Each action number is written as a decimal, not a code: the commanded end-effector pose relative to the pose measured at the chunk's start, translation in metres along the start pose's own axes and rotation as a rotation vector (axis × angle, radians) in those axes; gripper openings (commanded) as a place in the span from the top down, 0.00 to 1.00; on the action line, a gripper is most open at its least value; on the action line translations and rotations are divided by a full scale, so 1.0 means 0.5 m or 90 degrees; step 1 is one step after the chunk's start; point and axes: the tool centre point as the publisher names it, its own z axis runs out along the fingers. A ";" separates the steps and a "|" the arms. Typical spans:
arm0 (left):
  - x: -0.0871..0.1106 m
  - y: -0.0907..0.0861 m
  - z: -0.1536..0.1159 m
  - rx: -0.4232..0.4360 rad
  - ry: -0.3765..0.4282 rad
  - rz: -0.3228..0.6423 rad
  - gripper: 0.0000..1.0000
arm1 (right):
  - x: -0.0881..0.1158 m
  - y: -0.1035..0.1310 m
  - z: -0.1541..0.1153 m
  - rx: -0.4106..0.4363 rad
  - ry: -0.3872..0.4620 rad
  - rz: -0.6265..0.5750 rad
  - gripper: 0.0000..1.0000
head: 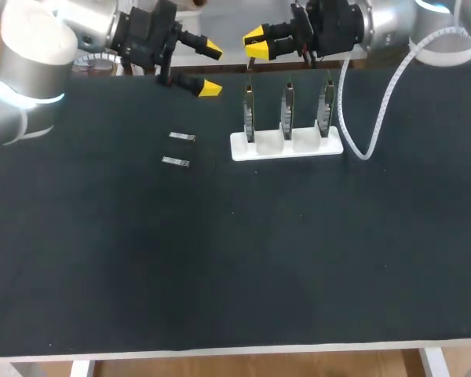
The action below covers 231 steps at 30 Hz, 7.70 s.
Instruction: Pick up the optical module with the left hand, and insert it into the network port with the right hand.
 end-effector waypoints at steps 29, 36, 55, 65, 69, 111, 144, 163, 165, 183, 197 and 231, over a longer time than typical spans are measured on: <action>0.003 0.006 0.002 -0.008 -0.012 0.004 0.00 | 0.003 0.010 0.004 0.002 -0.004 0.003 1.00; 0.003 0.006 0.002 -0.008 -0.012 0.004 0.00 | 0.021 0.023 -0.001 0.007 0.000 0.025 1.00; 0.003 0.006 0.002 -0.008 -0.012 0.004 0.00 | 0.017 0.024 0.006 -0.058 0.021 0.050 1.00; 0.003 0.006 0.002 -0.008 -0.012 0.004 0.00 | 0.026 0.028 0.012 -0.087 0.029 0.078 1.00; 0.003 0.006 0.002 -0.008 -0.012 0.004 0.00 | 0.031 0.031 0.011 -0.084 0.034 0.084 1.00; 0.003 0.006 0.002 -0.008 -0.012 0.004 0.00 | 0.058 0.019 0.015 -0.096 0.052 0.098 1.00; 0.003 0.006 0.002 -0.008 -0.012 0.004 0.00 | 0.078 -0.010 0.028 -0.088 0.057 0.103 1.00; 0.003 0.006 0.002 -0.008 -0.012 0.004 0.00 | 0.087 -0.009 0.019 -0.071 0.058 0.115 1.00; 0.003 0.006 0.002 -0.008 -0.012 0.004 0.00 | 0.084 -0.010 0.017 -0.067 0.057 0.111 1.00; 0.003 0.006 0.002 -0.008 -0.012 0.004 0.00 | 0.081 -0.004 0.012 -0.065 0.049 0.108 1.00; 0.003 0.006 0.002 -0.008 -0.012 0.004 0.00 | 0.086 -0.004 0.018 -0.071 0.058 0.110 1.00; 0.003 0.006 0.002 -0.008 -0.012 0.004 0.00 | 0.116 0.004 0.028 -0.072 0.062 0.126 1.00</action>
